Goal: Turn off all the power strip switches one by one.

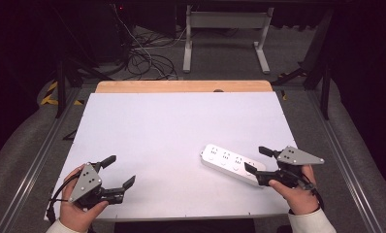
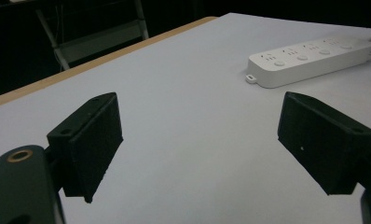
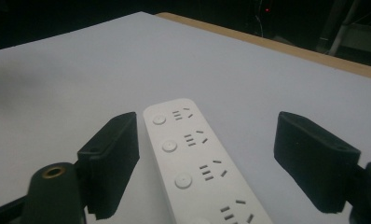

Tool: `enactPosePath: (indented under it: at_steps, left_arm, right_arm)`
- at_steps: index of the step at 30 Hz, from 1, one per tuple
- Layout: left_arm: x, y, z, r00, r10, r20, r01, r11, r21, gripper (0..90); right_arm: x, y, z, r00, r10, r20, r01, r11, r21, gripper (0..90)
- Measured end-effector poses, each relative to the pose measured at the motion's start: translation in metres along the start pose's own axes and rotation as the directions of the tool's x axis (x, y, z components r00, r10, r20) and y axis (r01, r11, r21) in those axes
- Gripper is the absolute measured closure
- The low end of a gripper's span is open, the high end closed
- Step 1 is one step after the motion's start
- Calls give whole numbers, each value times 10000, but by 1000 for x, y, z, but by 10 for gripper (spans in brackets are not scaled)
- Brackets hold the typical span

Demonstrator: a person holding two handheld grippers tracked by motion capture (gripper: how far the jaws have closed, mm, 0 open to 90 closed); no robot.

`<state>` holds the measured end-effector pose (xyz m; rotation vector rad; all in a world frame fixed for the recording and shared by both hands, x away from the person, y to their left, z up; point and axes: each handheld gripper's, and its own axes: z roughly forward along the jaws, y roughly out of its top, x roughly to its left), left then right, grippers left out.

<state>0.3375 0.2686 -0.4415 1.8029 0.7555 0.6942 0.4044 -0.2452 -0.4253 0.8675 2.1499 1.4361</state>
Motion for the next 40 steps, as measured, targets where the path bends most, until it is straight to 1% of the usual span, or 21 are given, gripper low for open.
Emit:
enactPosePath:
  at_steps: [4, 6, 9, 14, 17, 19, 20, 21, 22, 24, 25, 26, 27, 30, 31, 33, 35, 37, 38, 39, 40]
  left_arm:
    - [1, -1, 0, 10000, -56, -4, 56, 10000, 20, 141]
    - [2, -1, -1, 10000, -61, -10, 61, 10000, 30, 140]
    - [2, -1, -1, 10000, 27, -49, -27, 10000, 18, 135]
    - [3, -2, -1, 10000, 7, -68, -7, 10000, 5, 134]
    - [3, -2, -1, 10000, -25, -75, 25, 10000, 30, 134]
    - [3, -3, -1, 9999, 11, -104, -11, 10000, 49, 134]
    - [3, -3, -1, 9999, -103, -67, 103, 9999, 65, 134]
    - [3, -3, -1, 10000, -55, -74, 56, 9999, 92, 134]
    - [3, -4, -1, 9999, -44, -104, 45, 10000, 85, 134]
    - [2, -5, -1, 9998, -148, -98, 149, 9999, 85, 134]
    - [2, -6, -1, 9999, -65, -136, 66, 9999, 76, 135]
    - [1, -7, 0, 9998, -150, -92, 151, 9998, 88, 135]
    - [1, -8, 0, 9999, -85, -114, 86, 9999, 114, 135]
    - [1, -12, 0, 9998, -170, -141, 173, 9997, 189, 135]
    - [1, -12, -1, 9998, -76, -191, 79, 9998, 172, 134]
    - [2, -12, -1, 9997, -69, -215, 72, 9999, 150, 133]
    - [2, -13, 0, 9997, -106, -234, 109, 9999, 100, 132]
    - [2, -13, 0, 9997, 2, -228, 2, 9999, 154, 132]
    - [2, -13, 0, 9997, 20, -228, -17, 9999, 142, 132]
    - [2, -14, 1, 9997, -95, -213, 98, 9999, 118, 132]
    - [2, -14, 1, 9997, -98, -204, 100, 9999, 93, 131]
  right_arm:
    - [-8, -3, -7, 9995, 302, 26, -302, 9995, -25, 199]
    - [-12, -7, -9, 9991, 386, 149, -385, 9992, -43, 189]
    - [-19, -14, -13, 9980, 620, 102, -619, 9980, -102, 200]
    - [-29, -29, -16, 9972, 734, 112, -732, 9972, -151, 168]
    - [-35, -37, -16, 9985, 552, -54, -553, 9984, -107, 152]
    - [-38, -43, -17, 9970, 710, -314, -716, 9973, -188, 136]
    - [-39, -45, -17, 9961, 776, -432, -787, 9966, -242, 119]
    - [-39, -47, -16, 9949, 871, -508, -889, 9955, -326, 100]
    - [-39, -49, -16, 9949, 872, -510, -890, 9954, -346, 94]
    - [-39, -52, -15, 9958, 786, -477, -794, 9967, -153, 93]
    - [-39, -54, -14, 9964, 714, -456, -719, 9974, -94, 84]
    - [-39, -55, -14, 9974, 580, -427, -582, 9983, -37, 77]
    - [-38, -56, -13, 9976, 537, -440, -538, 9985, -16, 73]
    - [-36, -59, -12, 9978, 276, -600, -278, 9996, -26, 42]
    - [-36, -59, -12, 9976, 281, -626, -285, 9996, -52, 46]
    - [-36, -59, -12, 9974, 376, -621, -385, 9992, -137, 46]
    - [-36, -58, -13, 9981, 383, -483, -391, 9991, -148, 50]
    - [-36, -57, -14, 9986, 349, -391, -356, 9992, -166, 48]
    - [-36, -57, -14, 9993, 240, -279, -244, 9996, -133, 43]
    - [-36, -56, -15, 9996, 193, -209, -194, 9998, -66, 38]
    - [-36, -56, -15, 9999, 133, -80, -133, 9999, -30, 38]
